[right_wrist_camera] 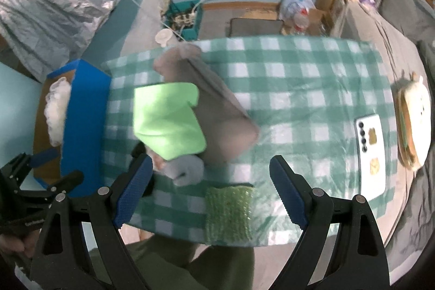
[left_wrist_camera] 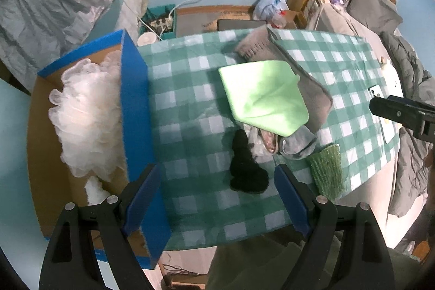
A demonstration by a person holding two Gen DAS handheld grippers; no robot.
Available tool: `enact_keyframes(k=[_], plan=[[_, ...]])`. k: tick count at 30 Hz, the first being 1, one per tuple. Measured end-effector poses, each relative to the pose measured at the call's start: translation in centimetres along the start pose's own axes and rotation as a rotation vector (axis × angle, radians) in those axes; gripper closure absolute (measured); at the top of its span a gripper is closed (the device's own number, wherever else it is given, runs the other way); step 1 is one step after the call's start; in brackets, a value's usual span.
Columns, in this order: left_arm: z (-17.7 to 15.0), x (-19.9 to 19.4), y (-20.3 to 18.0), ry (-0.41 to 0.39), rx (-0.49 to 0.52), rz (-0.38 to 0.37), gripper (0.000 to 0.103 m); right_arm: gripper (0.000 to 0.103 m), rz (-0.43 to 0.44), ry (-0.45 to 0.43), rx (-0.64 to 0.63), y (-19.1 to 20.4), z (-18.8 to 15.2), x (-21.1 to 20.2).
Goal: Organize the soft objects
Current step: 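Move both tools back over the table toward the green knitted pad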
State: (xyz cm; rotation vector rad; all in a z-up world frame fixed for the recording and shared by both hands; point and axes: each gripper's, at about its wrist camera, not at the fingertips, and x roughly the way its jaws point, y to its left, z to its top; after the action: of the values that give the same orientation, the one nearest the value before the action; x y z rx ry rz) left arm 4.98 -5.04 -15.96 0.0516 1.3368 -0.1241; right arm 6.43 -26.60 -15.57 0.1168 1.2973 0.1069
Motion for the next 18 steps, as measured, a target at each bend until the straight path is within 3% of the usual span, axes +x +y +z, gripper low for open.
enact_keyframes(k=[18], plan=[[-0.9,4.4,-1.8,0.098,0.02,-0.037,0.016,0.015,-0.006,0.056,0.044,-2.2,-5.2,4.1]])
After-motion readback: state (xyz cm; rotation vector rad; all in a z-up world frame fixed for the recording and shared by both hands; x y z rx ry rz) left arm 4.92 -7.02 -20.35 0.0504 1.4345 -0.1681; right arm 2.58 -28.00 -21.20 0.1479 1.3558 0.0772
